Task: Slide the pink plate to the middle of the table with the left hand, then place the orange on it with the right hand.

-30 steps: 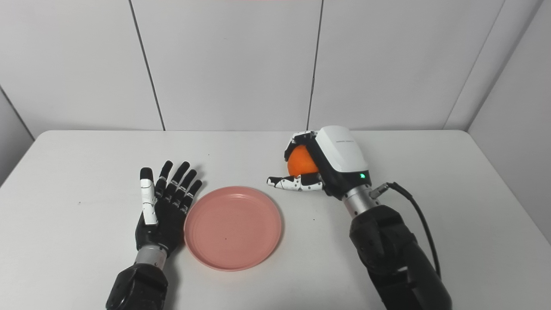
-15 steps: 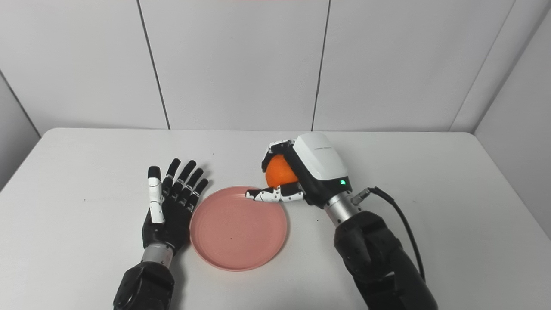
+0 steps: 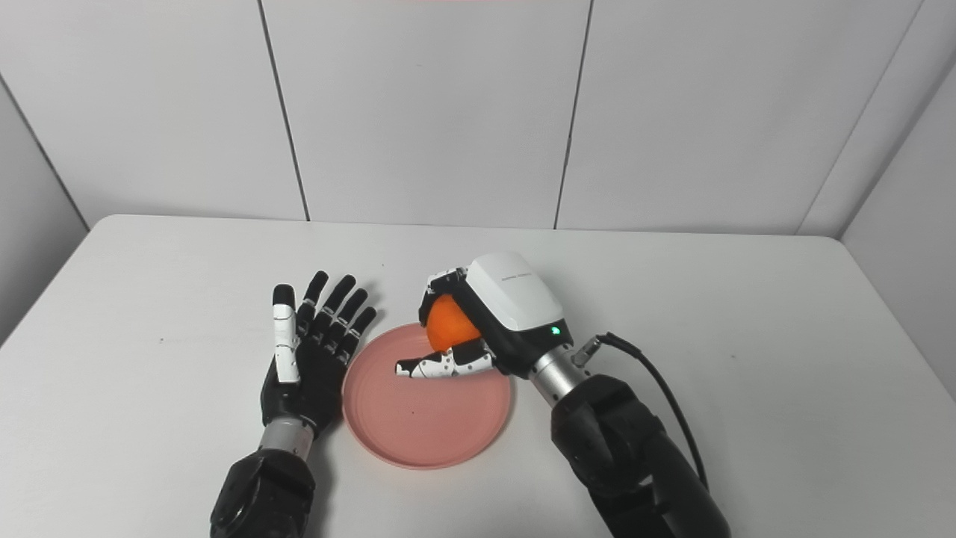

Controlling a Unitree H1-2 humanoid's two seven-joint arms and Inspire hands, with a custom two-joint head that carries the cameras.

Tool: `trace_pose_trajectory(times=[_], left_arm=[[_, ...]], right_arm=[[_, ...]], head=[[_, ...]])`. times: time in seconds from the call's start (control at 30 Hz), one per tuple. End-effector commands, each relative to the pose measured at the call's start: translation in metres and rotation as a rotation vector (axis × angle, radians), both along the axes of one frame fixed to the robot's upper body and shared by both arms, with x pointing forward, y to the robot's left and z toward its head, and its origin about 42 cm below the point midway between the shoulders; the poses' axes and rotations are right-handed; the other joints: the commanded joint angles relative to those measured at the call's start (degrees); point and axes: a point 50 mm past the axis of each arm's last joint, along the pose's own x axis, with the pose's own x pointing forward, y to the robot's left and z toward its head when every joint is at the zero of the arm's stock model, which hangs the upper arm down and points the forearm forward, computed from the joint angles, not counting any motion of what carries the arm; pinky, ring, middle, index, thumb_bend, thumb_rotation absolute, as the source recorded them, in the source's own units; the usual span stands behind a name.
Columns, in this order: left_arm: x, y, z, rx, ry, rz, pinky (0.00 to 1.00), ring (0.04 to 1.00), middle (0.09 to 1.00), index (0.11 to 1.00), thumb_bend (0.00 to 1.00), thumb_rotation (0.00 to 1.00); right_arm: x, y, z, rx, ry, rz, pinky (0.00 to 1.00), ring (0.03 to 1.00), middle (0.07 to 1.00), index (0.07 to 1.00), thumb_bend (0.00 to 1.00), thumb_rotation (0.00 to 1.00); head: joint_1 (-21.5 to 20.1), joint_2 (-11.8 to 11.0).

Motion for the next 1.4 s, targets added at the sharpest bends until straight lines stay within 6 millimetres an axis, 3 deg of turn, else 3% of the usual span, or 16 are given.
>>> trace_pose_trajectory(times=[0.0,0.37,0.63,1.13,1.37], left_arm=[[-0.021,-0.027,-0.032,-0.041,0.176,0.004,0.88,0.886,0.865,0.943,0.82,0.71],[-0.022,-0.026,-0.032,-0.030,0.170,-0.008,0.85,0.896,0.882,0.963,0.80,0.74],[-0.022,-0.026,-0.033,-0.032,0.172,-0.013,0.87,0.907,0.888,0.974,0.80,0.73],[-0.023,-0.025,-0.033,-0.039,0.177,-0.015,0.87,0.903,0.879,0.962,0.79,0.74],[-0.023,-0.024,-0.033,-0.041,0.184,-0.015,0.87,0.893,0.878,0.961,0.80,0.73]], right_arm=[[0.001,0.011,0.015,0.020,-0.079,0.058,0.13,0.182,0.249,0.288,0.51,0.43],[0.006,0.023,-0.019,-0.031,-0.026,0.080,0.14,0.196,0.265,0.318,0.49,0.43],[0.011,0.027,-0.034,-0.057,0.010,0.068,0.16,0.215,0.287,0.358,0.50,0.41],[0.009,0.028,-0.043,-0.092,0.015,0.070,0.14,0.198,0.272,0.331,0.50,0.42],[0.008,0.025,-0.043,-0.095,0.003,0.069,0.17,0.232,0.307,0.378,0.53,0.46]], head=[[0.08,-0.17],[-0.25,0.04],[-0.48,0.24],[-1.01,0.81],[-1.14,0.89]])
